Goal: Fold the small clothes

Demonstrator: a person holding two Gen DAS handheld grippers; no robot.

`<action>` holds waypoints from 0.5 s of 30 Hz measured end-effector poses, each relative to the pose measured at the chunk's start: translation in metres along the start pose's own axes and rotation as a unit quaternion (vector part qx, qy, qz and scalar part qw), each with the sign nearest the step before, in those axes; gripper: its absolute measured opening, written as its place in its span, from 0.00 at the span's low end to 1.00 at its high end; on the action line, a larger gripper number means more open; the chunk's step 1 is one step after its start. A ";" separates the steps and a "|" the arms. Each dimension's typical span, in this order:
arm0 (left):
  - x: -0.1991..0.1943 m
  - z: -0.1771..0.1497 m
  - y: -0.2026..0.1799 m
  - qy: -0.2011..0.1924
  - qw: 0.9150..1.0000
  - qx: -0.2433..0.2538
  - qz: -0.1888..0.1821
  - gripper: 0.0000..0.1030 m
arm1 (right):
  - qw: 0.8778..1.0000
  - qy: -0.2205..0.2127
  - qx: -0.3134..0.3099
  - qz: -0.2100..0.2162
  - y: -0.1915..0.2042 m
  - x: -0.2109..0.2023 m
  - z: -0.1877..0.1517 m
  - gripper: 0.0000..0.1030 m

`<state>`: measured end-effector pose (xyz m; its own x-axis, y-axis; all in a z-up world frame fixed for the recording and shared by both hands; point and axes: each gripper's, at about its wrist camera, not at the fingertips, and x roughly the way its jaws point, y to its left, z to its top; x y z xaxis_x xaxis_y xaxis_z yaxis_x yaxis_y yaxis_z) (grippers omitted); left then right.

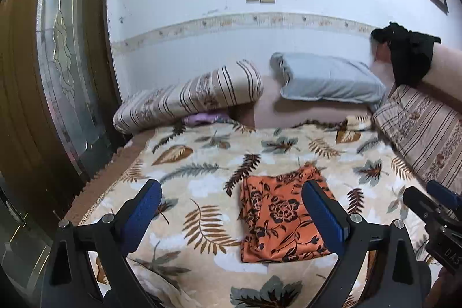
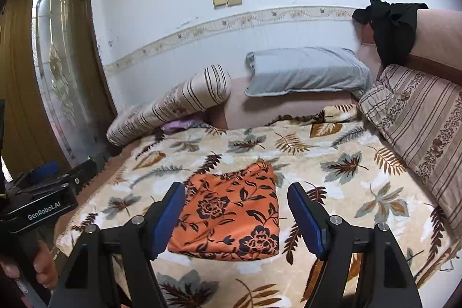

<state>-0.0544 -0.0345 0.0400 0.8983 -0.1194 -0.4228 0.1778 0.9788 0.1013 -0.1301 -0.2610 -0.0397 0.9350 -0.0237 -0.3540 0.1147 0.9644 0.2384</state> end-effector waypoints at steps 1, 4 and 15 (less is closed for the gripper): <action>-0.004 0.001 -0.001 -0.006 1.000 0.001 0.003 0.95 | 1.000 -0.002 0.002 0.002 0.001 -0.004 0.001 0.74; -0.016 0.005 -0.003 -0.017 1.000 0.009 0.007 0.95 | 1.000 -0.007 0.000 0.009 0.006 -0.012 0.003 0.74; -0.035 0.014 -0.008 -0.029 0.999 0.007 -0.035 0.95 | 1.000 -0.021 -0.011 0.015 0.013 -0.025 0.010 0.74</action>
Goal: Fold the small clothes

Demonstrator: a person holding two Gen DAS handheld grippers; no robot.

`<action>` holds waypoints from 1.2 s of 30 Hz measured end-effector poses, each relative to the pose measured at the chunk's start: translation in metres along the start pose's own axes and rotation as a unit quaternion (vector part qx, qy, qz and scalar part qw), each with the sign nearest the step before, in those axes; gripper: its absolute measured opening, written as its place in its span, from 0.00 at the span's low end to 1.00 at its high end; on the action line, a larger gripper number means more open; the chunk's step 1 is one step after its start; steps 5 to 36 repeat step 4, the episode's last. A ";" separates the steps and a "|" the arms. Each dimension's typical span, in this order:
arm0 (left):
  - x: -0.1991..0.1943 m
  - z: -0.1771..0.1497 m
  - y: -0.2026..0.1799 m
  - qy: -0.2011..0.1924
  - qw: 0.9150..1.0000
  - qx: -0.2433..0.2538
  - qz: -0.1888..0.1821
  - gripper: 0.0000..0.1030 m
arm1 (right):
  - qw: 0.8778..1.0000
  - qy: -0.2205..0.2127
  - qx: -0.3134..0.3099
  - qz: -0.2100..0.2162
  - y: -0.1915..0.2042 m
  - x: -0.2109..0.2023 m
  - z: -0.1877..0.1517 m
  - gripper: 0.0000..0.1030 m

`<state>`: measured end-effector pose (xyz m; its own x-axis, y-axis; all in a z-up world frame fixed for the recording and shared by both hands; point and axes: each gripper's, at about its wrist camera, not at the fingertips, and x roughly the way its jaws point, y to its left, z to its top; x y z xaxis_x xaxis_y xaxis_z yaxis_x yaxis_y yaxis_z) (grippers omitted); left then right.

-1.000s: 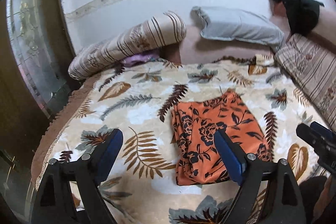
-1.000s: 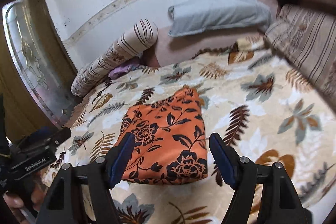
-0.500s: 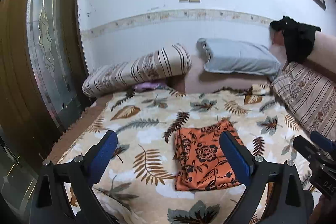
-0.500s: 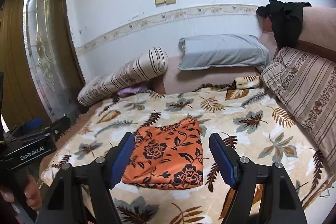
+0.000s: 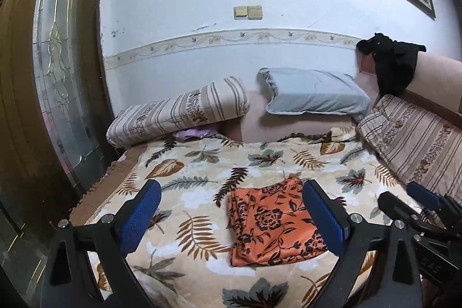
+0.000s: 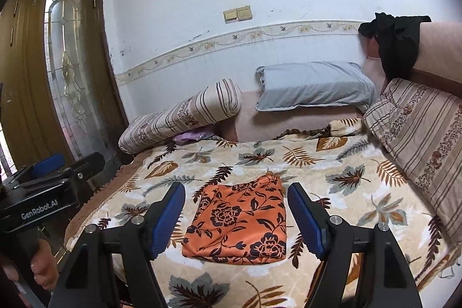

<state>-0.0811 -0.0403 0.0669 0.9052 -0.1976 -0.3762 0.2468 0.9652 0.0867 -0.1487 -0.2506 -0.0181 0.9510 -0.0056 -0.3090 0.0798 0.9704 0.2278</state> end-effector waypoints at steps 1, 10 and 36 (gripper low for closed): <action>0.000 0.001 0.000 -0.005 1.000 -0.001 -0.003 0.95 | 1.000 0.002 0.003 0.001 -0.001 0.002 0.001 0.74; 0.008 0.003 0.002 -0.006 1.000 -0.007 0.006 0.95 | 1.000 0.013 0.017 0.002 -0.008 0.011 0.002 0.74; 0.008 0.003 0.002 -0.006 1.000 -0.007 0.006 0.95 | 1.000 0.013 0.017 0.002 -0.008 0.011 0.002 0.74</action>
